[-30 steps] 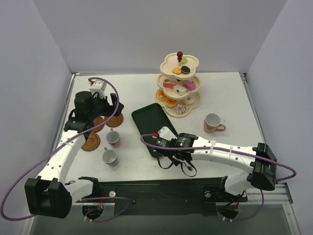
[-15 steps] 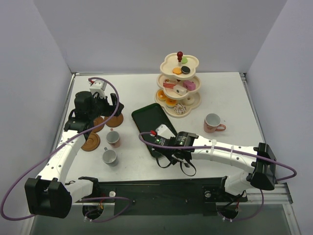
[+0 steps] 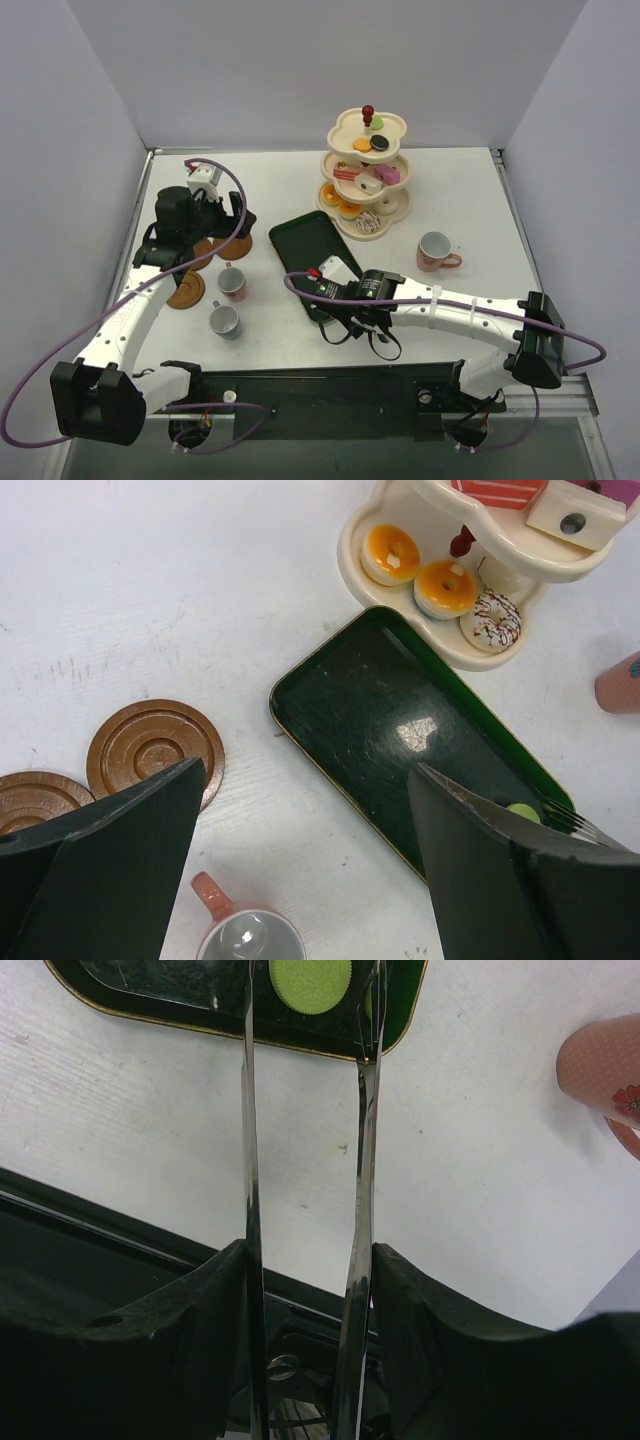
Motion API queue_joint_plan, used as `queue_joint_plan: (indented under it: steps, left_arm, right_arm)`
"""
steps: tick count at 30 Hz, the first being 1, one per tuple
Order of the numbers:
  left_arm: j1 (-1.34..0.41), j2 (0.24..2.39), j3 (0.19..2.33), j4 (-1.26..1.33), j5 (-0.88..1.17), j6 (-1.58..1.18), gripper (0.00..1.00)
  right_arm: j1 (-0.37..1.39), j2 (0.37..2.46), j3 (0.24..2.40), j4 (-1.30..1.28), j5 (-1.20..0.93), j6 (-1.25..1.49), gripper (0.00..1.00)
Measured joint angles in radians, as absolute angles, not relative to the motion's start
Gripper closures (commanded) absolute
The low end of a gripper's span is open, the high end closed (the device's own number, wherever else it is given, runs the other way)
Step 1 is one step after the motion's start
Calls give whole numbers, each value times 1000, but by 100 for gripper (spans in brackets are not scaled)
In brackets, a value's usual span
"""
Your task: Serve the afternoon tea
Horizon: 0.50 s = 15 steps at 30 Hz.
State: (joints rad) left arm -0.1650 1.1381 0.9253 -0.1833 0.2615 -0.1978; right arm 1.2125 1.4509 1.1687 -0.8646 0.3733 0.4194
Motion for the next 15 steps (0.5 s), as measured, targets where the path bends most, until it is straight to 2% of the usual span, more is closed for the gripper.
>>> queue_joint_plan:
  steps: [10, 15]
  left_arm:
    - [-165, 1136, 925, -183, 262, -198, 6]
    - [-165, 1134, 925, -183, 262, -198, 6]
  right_arm:
    - [1219, 1495, 1169, -897, 375, 419, 56]
    - [1219, 1505, 1173, -902, 376, 416, 65]
